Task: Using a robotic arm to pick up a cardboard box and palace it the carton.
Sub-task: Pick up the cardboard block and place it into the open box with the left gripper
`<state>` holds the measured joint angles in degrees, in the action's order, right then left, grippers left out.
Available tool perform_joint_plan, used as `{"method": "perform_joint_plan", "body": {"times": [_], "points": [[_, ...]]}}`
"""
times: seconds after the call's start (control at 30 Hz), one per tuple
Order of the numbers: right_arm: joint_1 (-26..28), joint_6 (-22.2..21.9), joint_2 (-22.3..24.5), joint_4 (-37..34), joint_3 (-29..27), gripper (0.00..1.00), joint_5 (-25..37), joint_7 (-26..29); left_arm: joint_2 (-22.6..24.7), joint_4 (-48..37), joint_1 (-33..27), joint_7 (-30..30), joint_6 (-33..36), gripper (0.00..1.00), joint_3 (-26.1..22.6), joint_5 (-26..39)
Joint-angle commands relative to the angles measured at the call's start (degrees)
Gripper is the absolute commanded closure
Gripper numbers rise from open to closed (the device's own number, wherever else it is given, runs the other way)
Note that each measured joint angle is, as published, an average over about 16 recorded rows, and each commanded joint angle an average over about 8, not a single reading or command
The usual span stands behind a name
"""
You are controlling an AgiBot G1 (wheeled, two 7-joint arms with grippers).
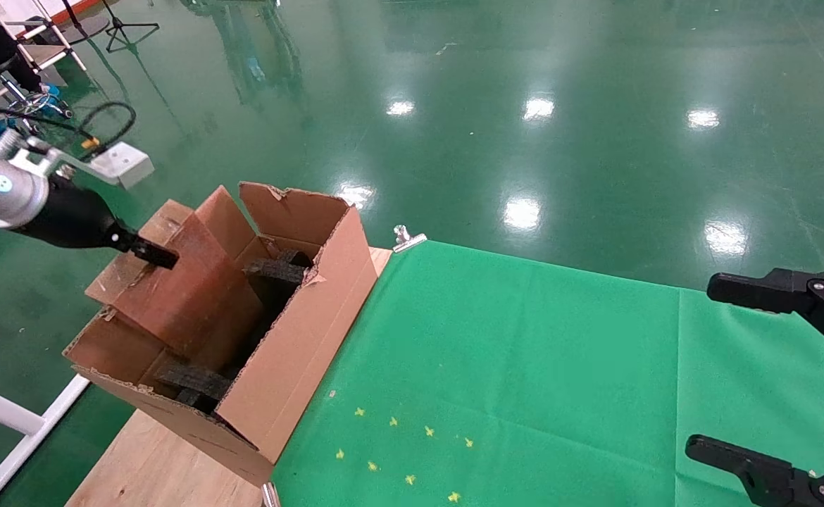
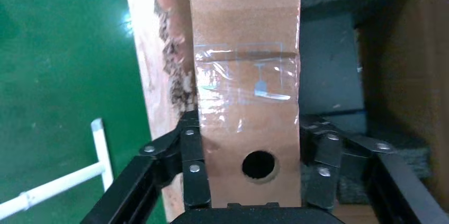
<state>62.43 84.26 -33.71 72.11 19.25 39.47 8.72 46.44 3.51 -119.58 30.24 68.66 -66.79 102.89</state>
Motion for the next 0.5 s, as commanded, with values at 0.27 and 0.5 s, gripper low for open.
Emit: {"method": "perform_joint_plan", "body": {"times": [0.27, 0.5], "points": [[0.00, 0.00, 0.00, 0.00, 0.01, 0.00, 0.00, 0.00, 1.75, -2.98, 4.80, 0.86, -5.03, 1.00, 0.69, -1.05], [0.00, 0.00, 0.00, 0.00, 0.01, 0.00, -0.01, -0.01, 3.50, -4.80, 7.93, 5.04, -9.01, 1.00, 1.16, -1.73]]}}
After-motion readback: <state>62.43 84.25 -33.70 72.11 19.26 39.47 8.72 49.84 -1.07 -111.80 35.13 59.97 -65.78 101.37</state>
